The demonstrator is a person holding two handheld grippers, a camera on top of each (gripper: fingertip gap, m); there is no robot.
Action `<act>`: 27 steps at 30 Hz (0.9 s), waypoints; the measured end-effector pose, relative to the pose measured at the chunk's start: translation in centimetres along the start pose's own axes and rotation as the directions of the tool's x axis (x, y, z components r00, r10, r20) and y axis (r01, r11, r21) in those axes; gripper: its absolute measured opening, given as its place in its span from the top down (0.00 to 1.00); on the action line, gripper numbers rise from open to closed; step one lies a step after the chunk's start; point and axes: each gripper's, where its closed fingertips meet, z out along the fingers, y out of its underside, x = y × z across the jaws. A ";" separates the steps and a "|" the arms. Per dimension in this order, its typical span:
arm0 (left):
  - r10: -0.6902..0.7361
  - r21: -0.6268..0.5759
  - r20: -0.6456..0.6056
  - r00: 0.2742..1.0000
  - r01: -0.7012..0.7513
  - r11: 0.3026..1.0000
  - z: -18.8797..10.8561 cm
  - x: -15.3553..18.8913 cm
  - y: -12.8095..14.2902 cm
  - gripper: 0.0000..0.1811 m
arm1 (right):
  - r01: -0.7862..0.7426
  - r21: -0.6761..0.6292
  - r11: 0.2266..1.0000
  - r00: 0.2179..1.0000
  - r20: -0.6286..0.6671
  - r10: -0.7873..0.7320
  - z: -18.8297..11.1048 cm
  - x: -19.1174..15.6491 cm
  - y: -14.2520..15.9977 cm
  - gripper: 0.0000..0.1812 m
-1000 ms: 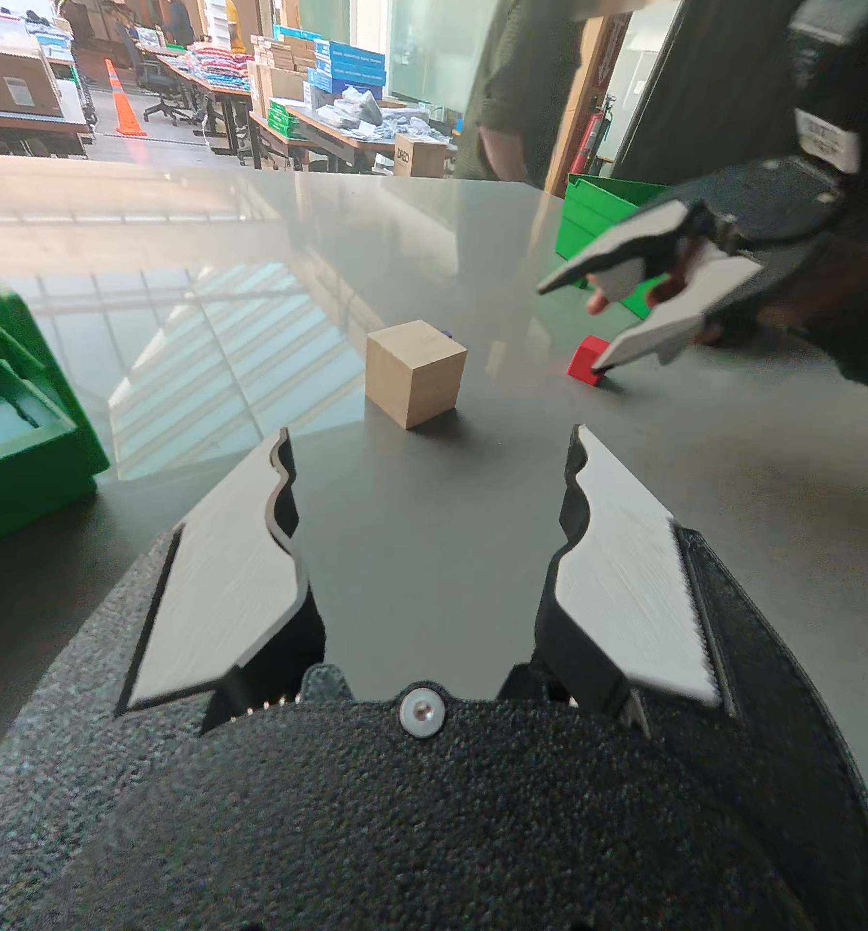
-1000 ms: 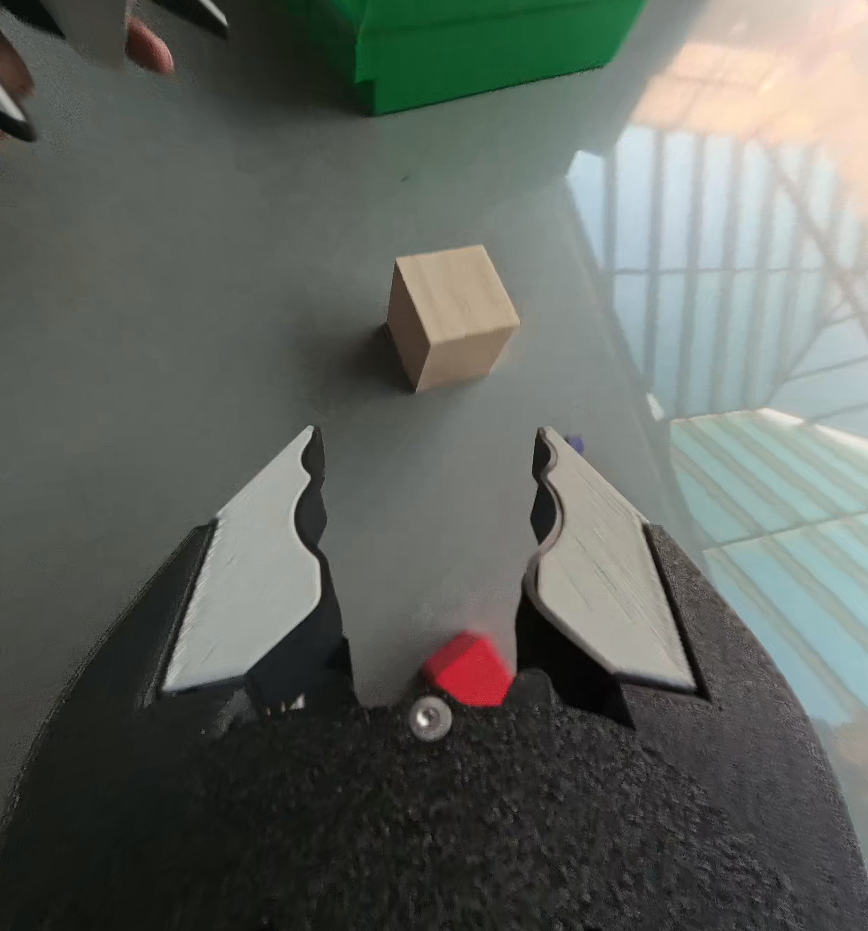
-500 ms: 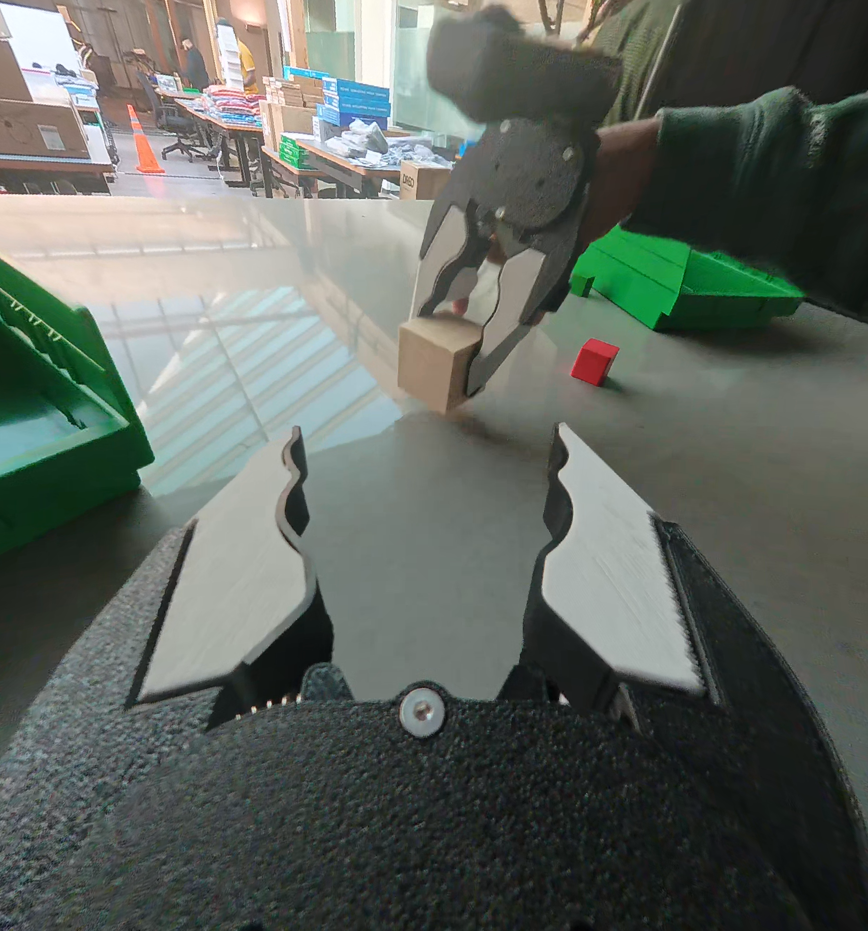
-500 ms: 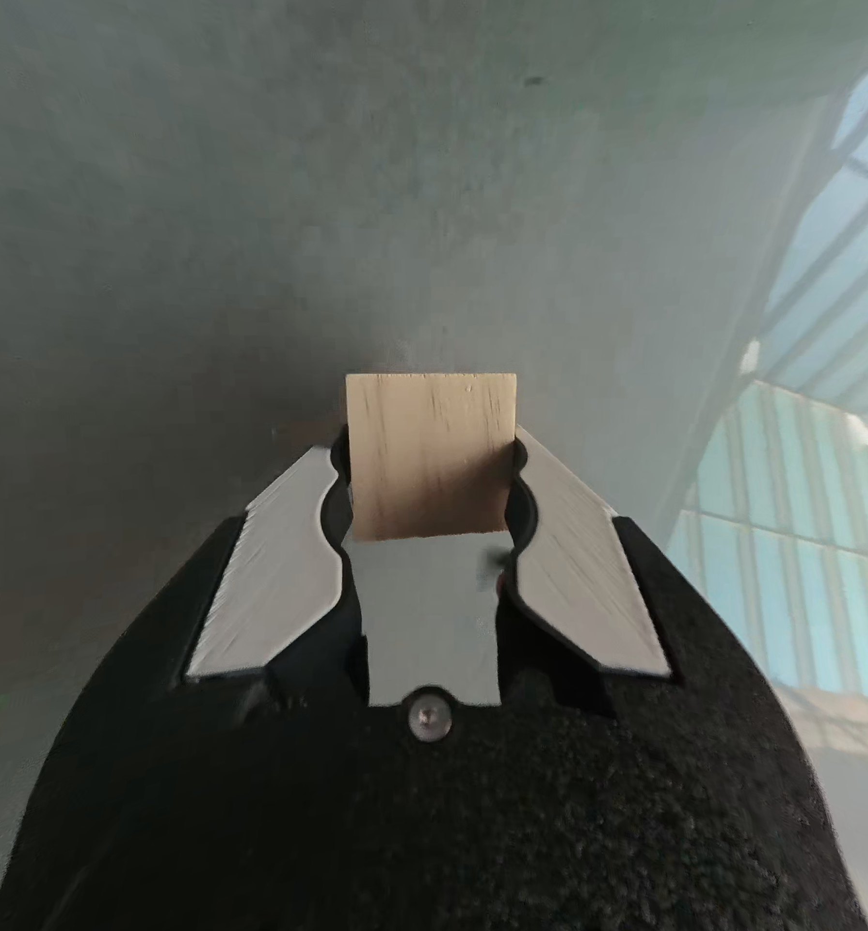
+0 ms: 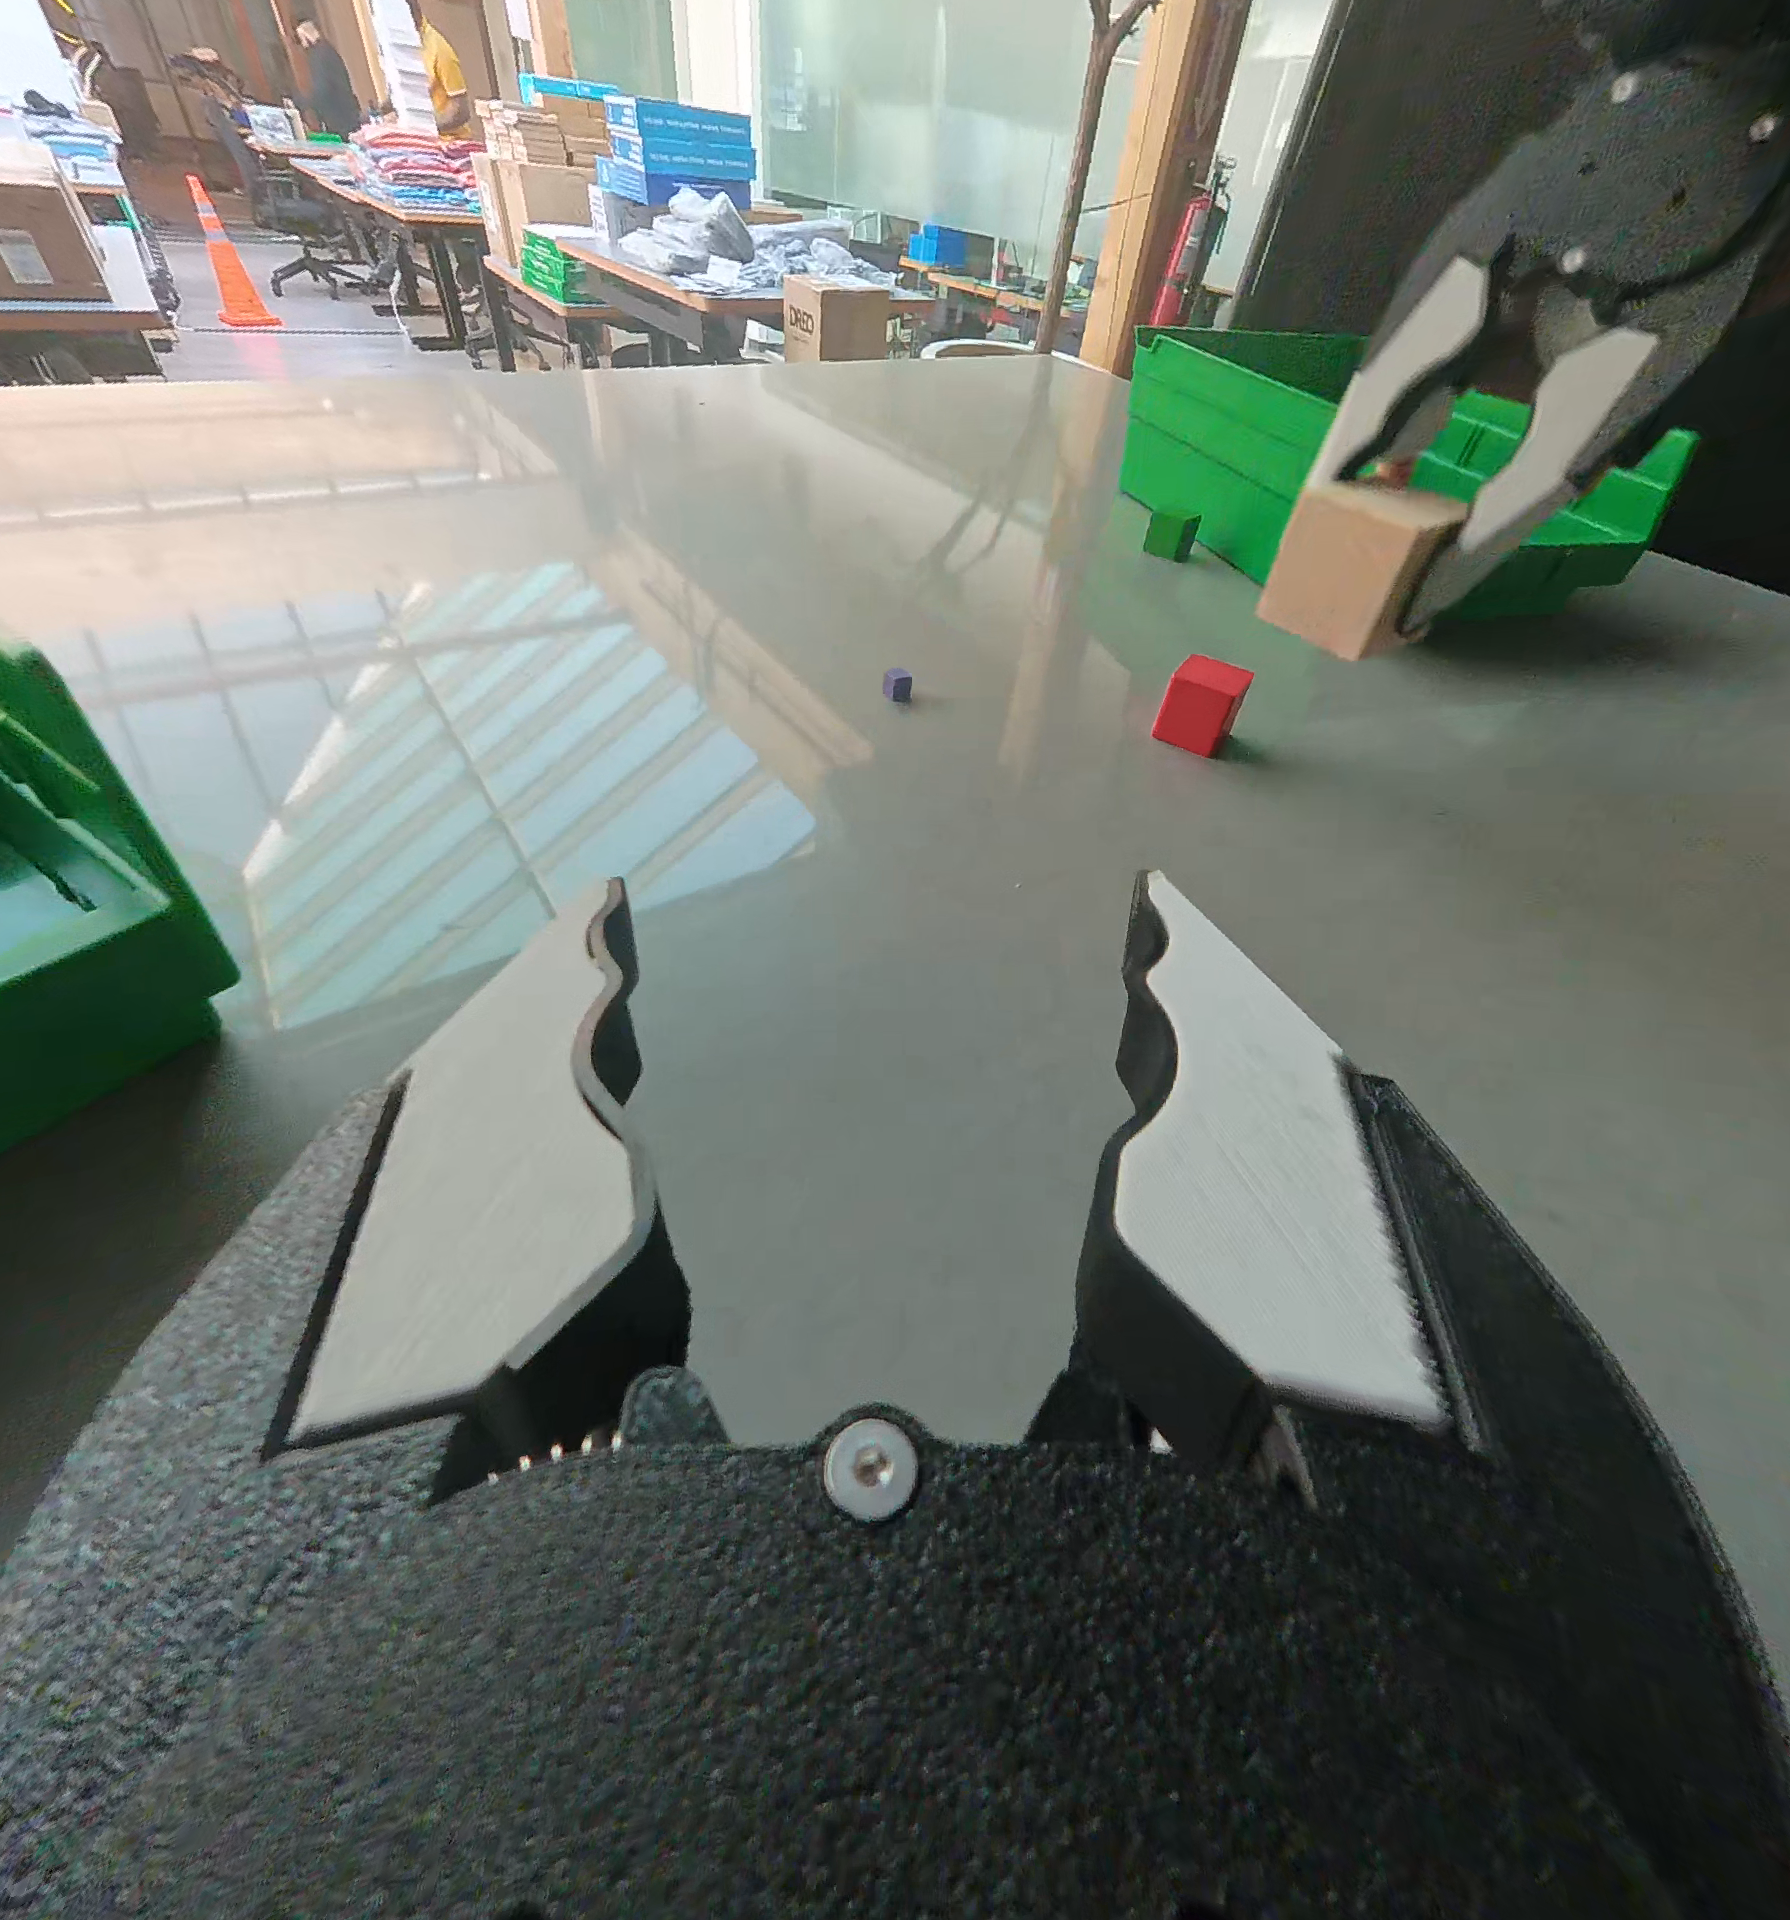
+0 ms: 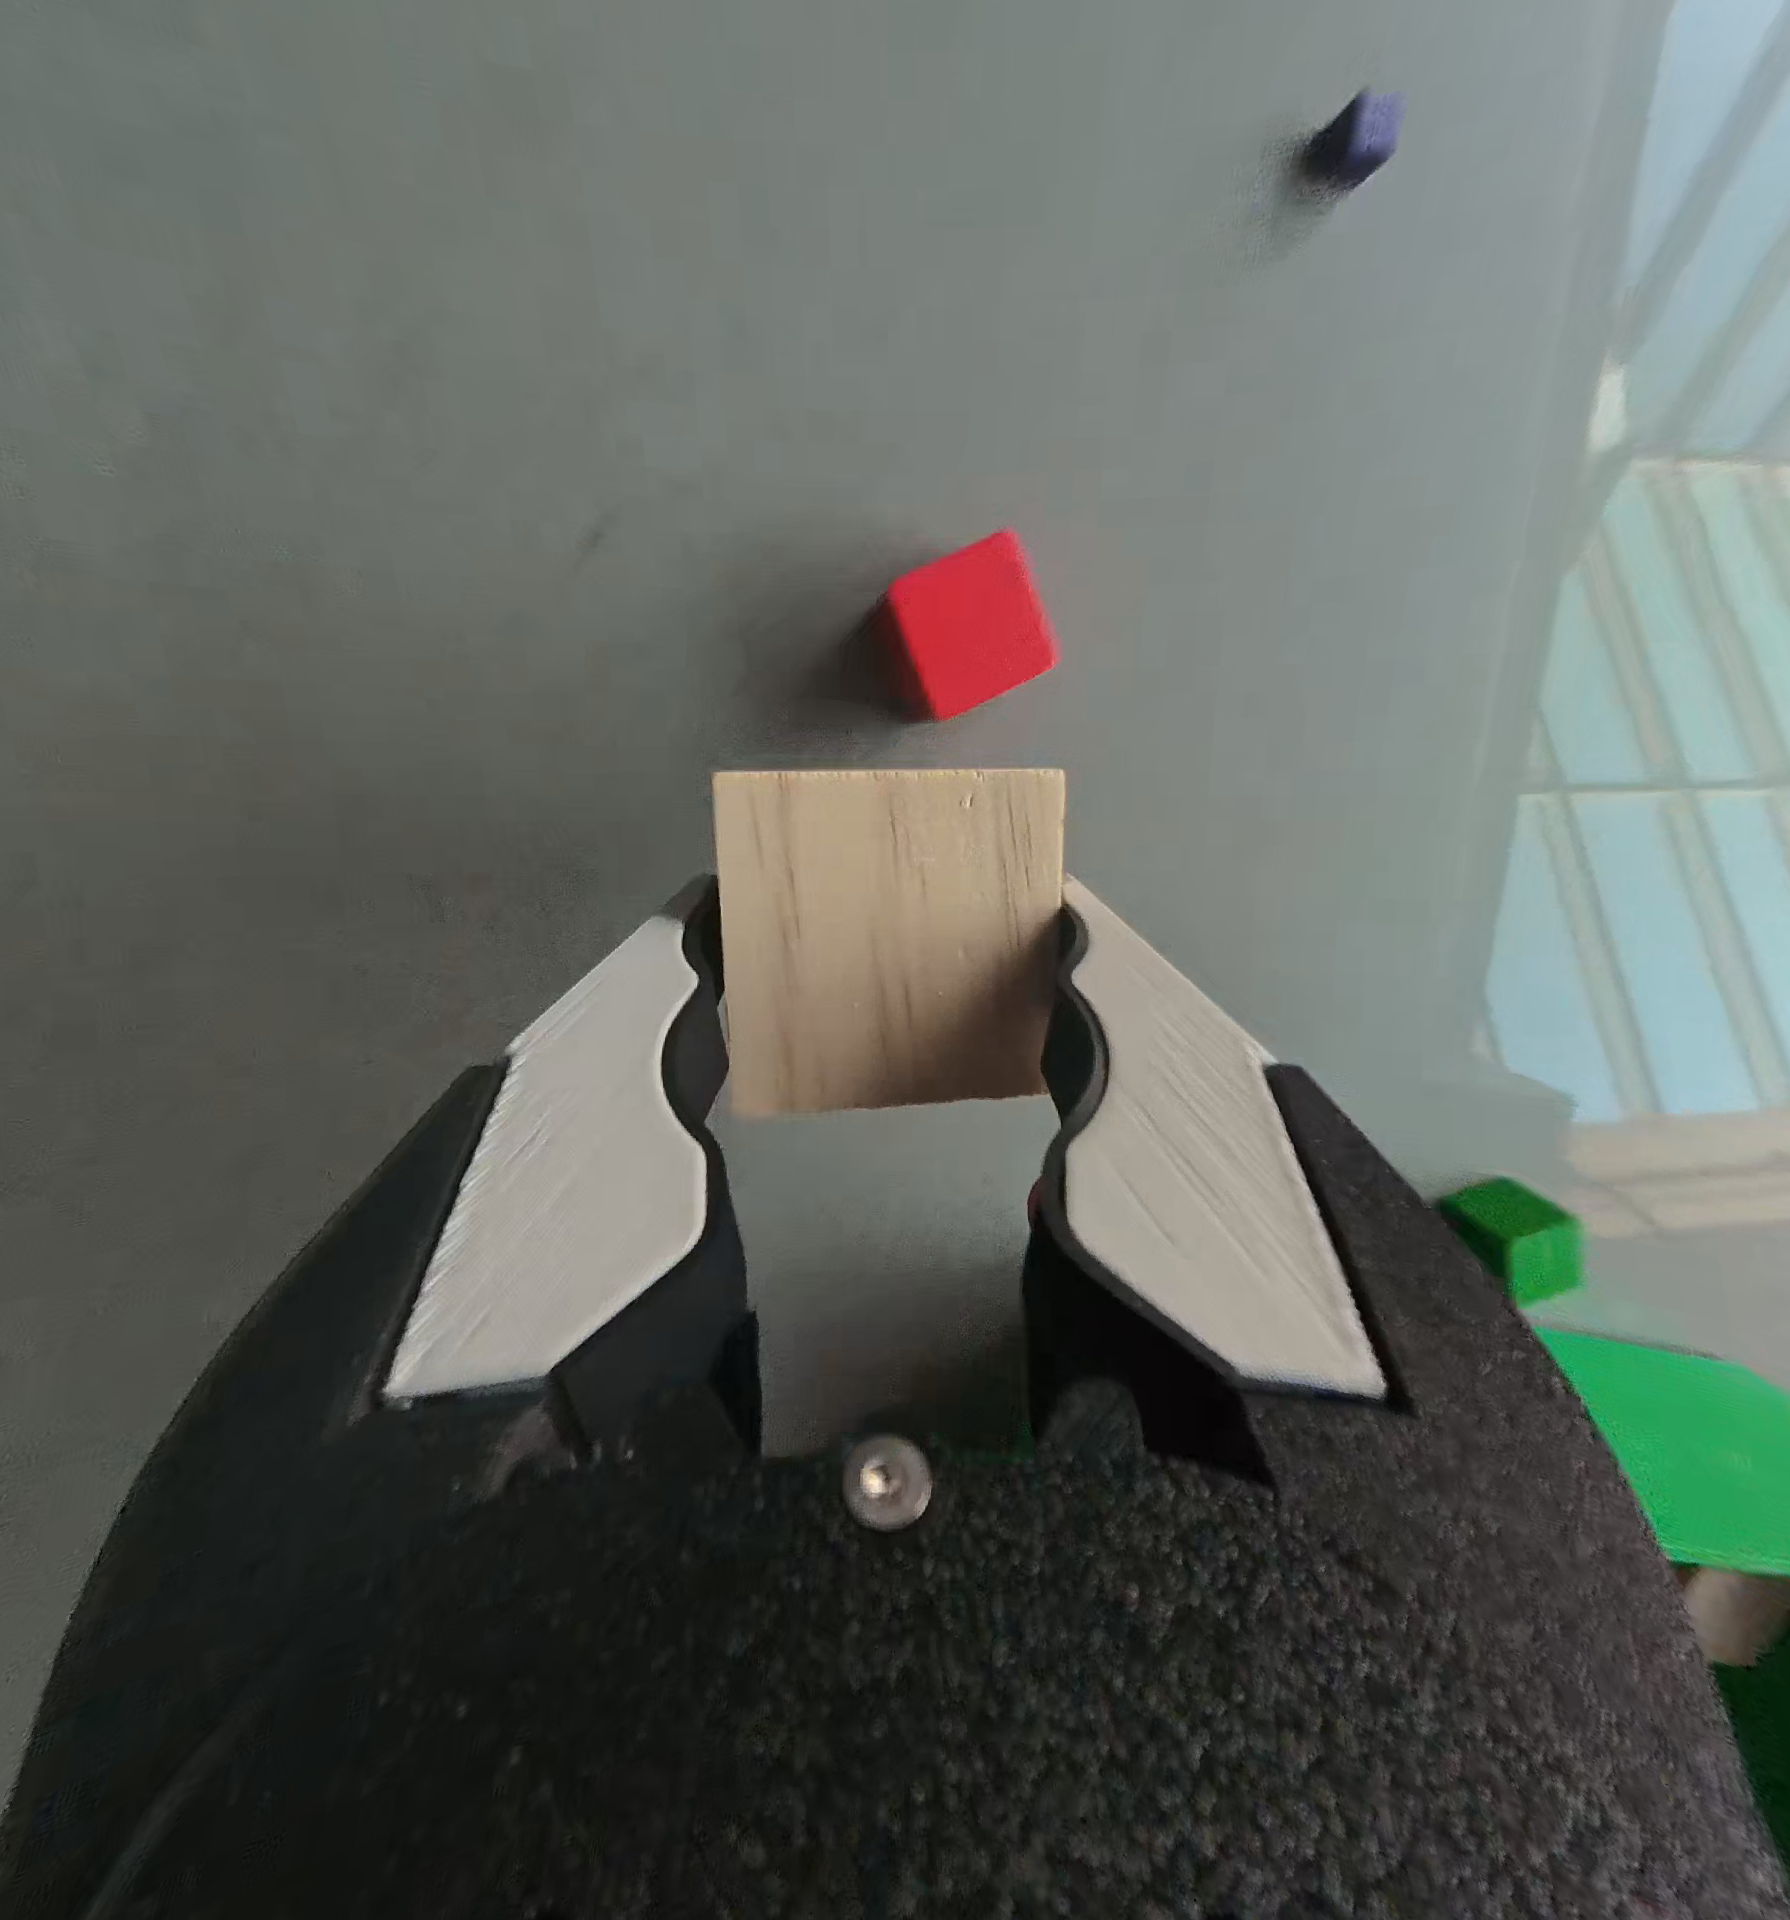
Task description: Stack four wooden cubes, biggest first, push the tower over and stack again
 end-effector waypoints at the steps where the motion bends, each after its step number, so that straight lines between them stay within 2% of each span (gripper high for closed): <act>1: 0.002 -0.003 -0.004 1.000 -0.002 1.000 0.1 0.2 0.0 0.48 | -0.002 -0.005 1.000 1.000 0.005 0.002 0.5 -0.7 0.6 0.67; 4: 0.017 -0.013 -0.016 1.000 -0.017 1.000 0.4 0.9 0.0 0.48 | -0.003 0.009 1.000 1.000 0.012 0.003 1.7 -2.2 0.8 0.67; 15: 0.030 -0.032 0.001 1.000 -0.030 0.999 0.0 2.3 0.2 0.49 | 0.019 0.033 0.999 0.998 0.053 -0.021 4.8 -3.6 -1.8 0.67; 22: 0.029 -0.045 0.019 0.999 -0.028 0.999 -0.5 2.1 0.7 0.49 | 0.040 0.037 0.999 0.998 0.048 -0.041 4.5 -3.5 -1.8 0.66; 27: 0.026 -0.041 0.029 0.999 -0.025 0.999 -0.4 2.0 0.6 0.50 | 0.005 0.135 0.991 0.999 0.052 -0.012 0.5 -1.4 -2.9 0.64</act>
